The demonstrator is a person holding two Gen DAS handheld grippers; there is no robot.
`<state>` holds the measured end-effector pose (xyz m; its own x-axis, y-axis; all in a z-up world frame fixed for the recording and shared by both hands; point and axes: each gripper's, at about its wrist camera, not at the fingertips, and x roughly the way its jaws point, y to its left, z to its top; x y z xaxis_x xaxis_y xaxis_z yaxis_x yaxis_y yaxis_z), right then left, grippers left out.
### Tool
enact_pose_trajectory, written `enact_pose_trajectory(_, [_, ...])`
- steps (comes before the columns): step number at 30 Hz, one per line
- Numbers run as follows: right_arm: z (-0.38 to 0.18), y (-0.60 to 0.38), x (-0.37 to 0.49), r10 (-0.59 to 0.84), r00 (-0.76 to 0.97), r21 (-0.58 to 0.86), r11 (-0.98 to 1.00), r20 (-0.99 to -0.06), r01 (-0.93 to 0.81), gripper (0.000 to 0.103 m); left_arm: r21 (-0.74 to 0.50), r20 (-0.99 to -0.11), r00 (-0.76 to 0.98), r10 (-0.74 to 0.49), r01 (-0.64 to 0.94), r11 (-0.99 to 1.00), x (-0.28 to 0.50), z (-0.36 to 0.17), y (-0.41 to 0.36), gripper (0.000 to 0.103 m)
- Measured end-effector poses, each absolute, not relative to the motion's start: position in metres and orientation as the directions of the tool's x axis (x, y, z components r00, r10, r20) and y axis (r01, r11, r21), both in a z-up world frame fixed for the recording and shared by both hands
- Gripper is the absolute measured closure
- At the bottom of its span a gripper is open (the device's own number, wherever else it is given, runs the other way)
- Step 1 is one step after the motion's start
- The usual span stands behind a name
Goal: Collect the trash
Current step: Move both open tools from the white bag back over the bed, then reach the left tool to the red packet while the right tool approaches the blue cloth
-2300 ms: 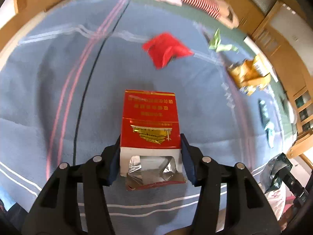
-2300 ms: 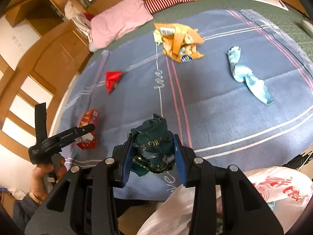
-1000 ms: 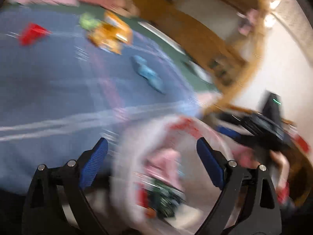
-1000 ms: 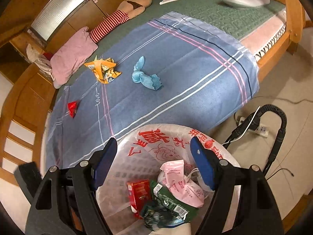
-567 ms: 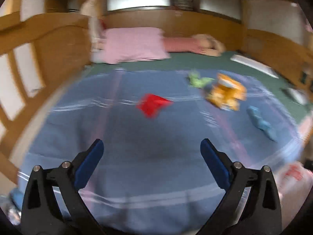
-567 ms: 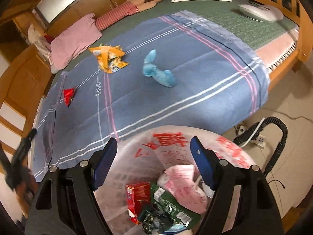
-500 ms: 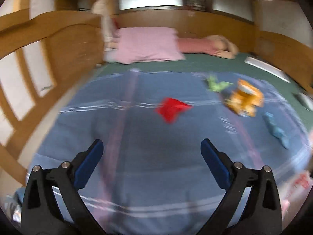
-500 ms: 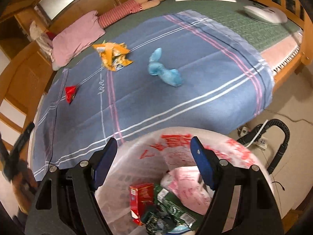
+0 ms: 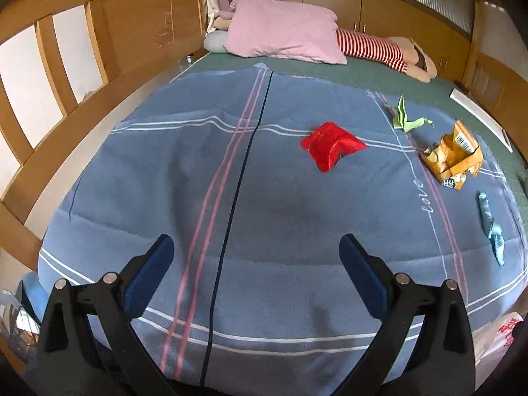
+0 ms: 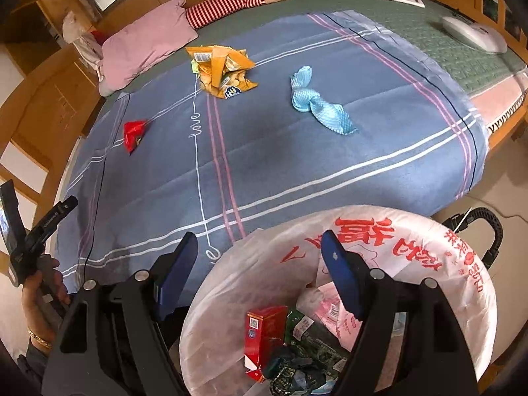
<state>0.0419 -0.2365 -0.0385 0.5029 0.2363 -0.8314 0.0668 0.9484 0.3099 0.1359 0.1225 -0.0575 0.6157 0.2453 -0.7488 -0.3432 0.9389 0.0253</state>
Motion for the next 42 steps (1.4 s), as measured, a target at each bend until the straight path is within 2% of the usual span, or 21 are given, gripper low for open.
enact_pose_trajectory(4, [-0.039,-0.234,0.043,0.235,0.500,0.305,0.950,-0.833,0.063,0.027,-0.005,-0.759,0.608,0.232,-0.362,0.932,0.136,-0.058,0.129,0.003])
enact_pose_trajectory(26, [-0.053,-0.211,0.049,0.249,0.448,0.296,0.955,-0.859,0.036,0.027,0.019,-0.767,0.595,0.240,-0.354,0.935,0.139,-0.062,0.127,0.003])
enact_pose_trajectory(42, [-0.044,-0.206,0.069,0.227,0.480,0.267,0.964,-0.847,0.016,0.027,0.005,-0.771,0.597,0.222,-0.343,0.939,0.137,-0.063,0.126,0.003])
